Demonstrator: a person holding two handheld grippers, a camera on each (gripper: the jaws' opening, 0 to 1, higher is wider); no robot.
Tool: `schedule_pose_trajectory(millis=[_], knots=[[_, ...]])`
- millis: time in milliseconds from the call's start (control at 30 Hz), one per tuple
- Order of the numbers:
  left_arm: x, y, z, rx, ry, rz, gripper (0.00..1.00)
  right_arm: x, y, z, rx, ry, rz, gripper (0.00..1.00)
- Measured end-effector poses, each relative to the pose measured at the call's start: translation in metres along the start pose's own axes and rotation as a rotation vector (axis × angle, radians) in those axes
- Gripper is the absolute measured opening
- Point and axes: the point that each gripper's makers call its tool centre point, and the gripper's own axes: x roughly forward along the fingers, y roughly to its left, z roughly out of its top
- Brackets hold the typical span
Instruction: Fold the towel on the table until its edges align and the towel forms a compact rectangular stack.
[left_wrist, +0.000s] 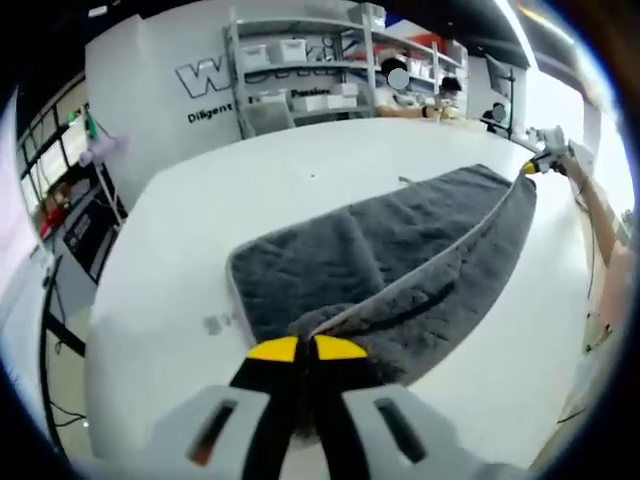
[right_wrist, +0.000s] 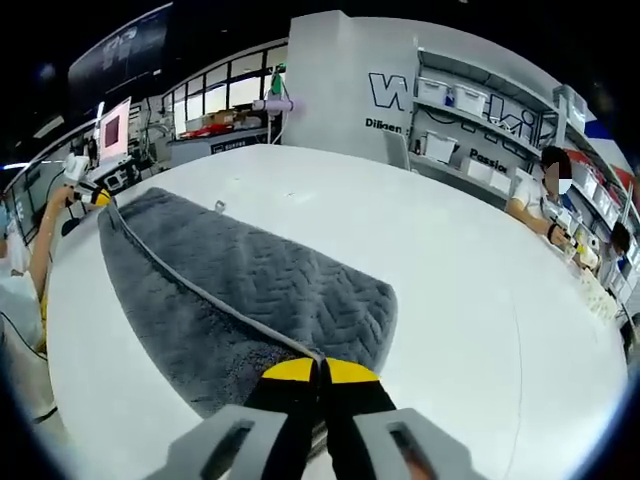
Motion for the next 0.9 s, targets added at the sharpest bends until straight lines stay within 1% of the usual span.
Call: schedule_pose_trajectory(millis=[133, 200, 367, 600, 800, 900], knots=[[0.006, 0.003, 0.005, 0.019, 0.019, 0.001, 0.05, 0.007, -0.002, 0.003, -0.023, 0.012, -0.015, 0.02], [0.009, 0.005, 0.008, 0.032, 0.032, 0.000, 0.05, 0.012, -0.004, 0.003, -0.035, 0.031, -0.027, 0.02], [0.012, 0.008, 0.016, 0.047, 0.043, 0.003, 0.05, 0.019, -0.007, 0.005, -0.054, 0.050, -0.043, 0.02], [0.016, 0.012, 0.022, 0.067, 0.062, 0.000, 0.05, 0.024, -0.012, 0.010, -0.052, 0.046, -0.069, 0.02], [0.020, 0.017, 0.028, 0.057, 0.059, 0.004, 0.05, 0.026, -0.021, 0.024, -0.055, 0.031, -0.092, 0.02], [0.025, 0.019, 0.031, 0.052, 0.061, 0.003, 0.05, 0.027, -0.021, 0.028, -0.052, 0.026, -0.103, 0.02]])
